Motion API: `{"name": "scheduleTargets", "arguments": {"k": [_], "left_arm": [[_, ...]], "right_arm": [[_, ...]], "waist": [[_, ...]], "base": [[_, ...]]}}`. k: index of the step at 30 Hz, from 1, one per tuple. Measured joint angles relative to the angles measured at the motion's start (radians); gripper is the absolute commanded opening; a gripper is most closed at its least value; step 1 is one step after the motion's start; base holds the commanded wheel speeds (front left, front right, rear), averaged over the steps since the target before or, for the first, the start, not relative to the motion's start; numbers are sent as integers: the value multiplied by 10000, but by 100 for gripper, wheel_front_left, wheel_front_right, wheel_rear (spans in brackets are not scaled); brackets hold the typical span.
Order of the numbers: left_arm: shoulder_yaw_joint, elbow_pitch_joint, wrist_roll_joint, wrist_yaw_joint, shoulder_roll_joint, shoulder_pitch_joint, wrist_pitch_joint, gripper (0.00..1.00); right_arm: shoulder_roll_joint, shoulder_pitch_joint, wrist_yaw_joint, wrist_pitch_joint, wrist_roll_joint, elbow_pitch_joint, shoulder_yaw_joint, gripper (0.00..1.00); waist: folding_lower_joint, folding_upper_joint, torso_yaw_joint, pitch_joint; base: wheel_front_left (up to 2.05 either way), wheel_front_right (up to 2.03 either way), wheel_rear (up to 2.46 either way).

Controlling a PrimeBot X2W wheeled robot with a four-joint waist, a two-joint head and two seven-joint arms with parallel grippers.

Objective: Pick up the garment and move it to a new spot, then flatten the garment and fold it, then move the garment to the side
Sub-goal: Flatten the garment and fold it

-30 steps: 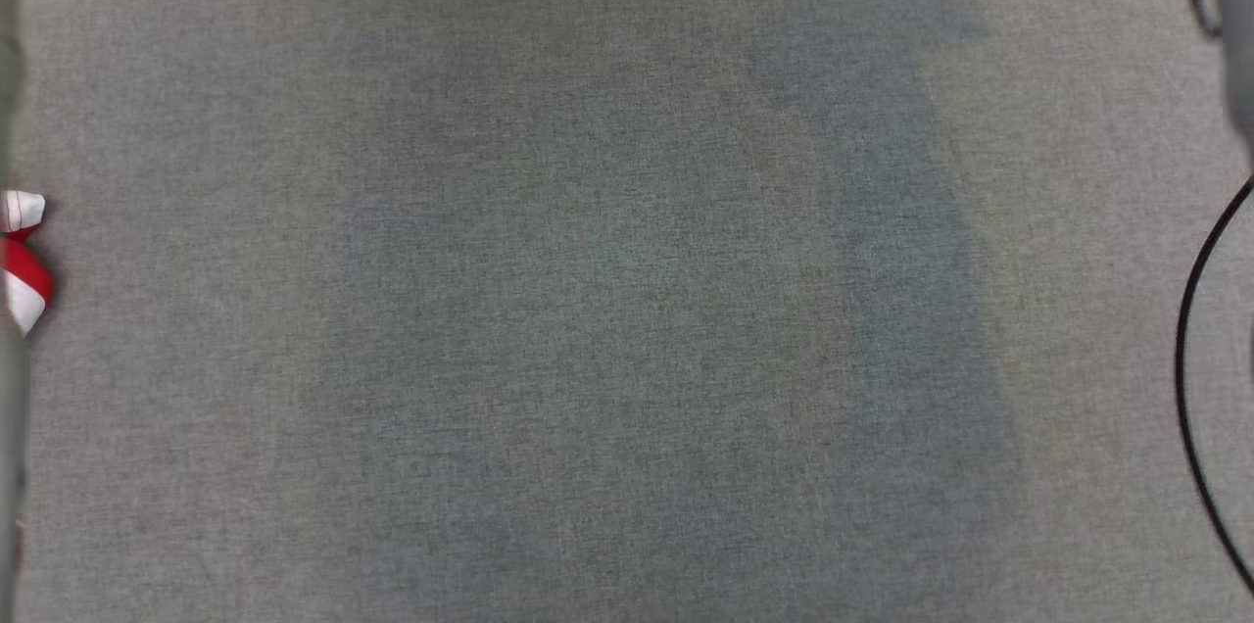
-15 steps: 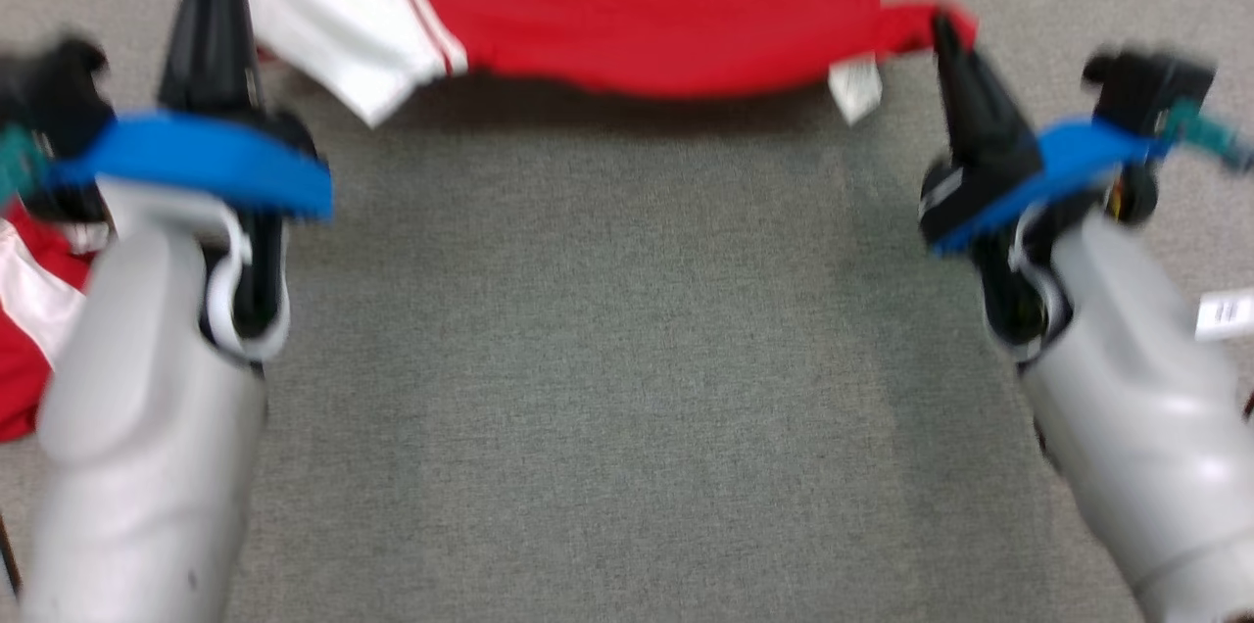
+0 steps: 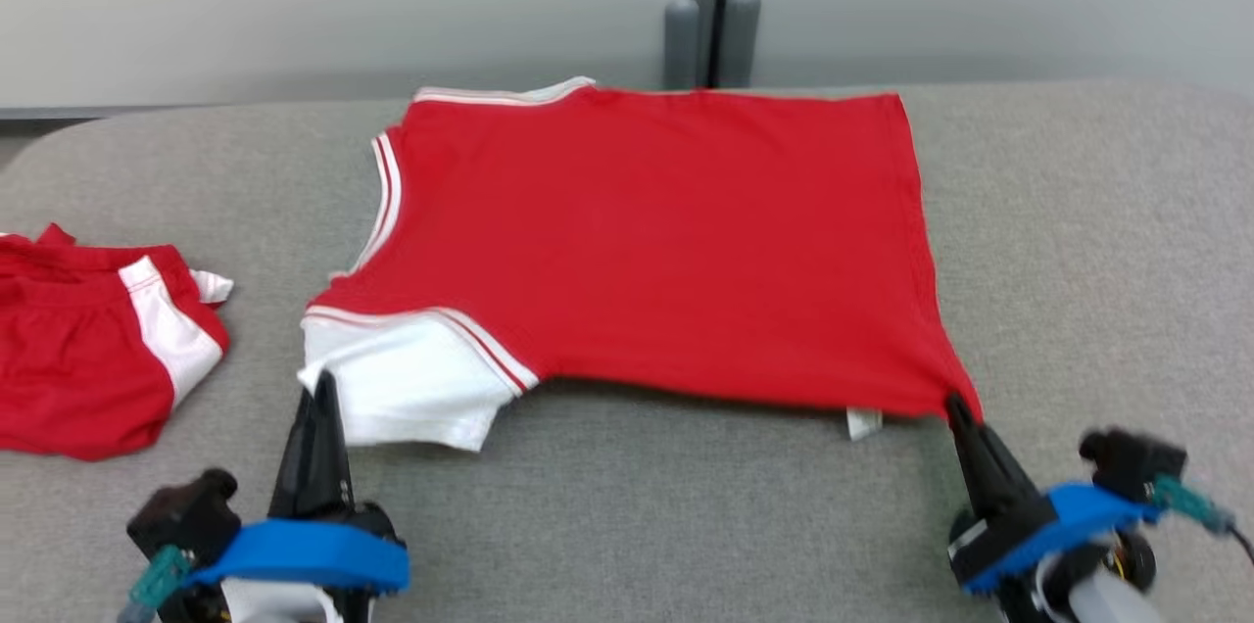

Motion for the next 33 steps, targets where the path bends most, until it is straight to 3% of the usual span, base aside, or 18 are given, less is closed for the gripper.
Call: {"name": "scheduleTargets", "arguments": {"k": [9, 18, 33], "left_arm": [[-174, -510, 408, 10, -263, 1887, 2, 0], [-293, -1162, 412, 98, -261, 3229, 54, 0], [-589, -1250, -65, -44, 167, 2076, 416, 0]], "right_arm": [[267, 2505, 0, 127, -493, -1078, -920, 0], [840, 4640, 0, 1365, -1045, -2715, -2069, 0], [1434, 4255, -2, 2909, -1588, -3766, -2708, 0]], "waist": [[3, 1, 177, -873], [3, 2, 146, -1269], [6, 5, 18, -852]], "base": [[0, 0, 0], [0, 0, 0], [0, 0, 0]]}}
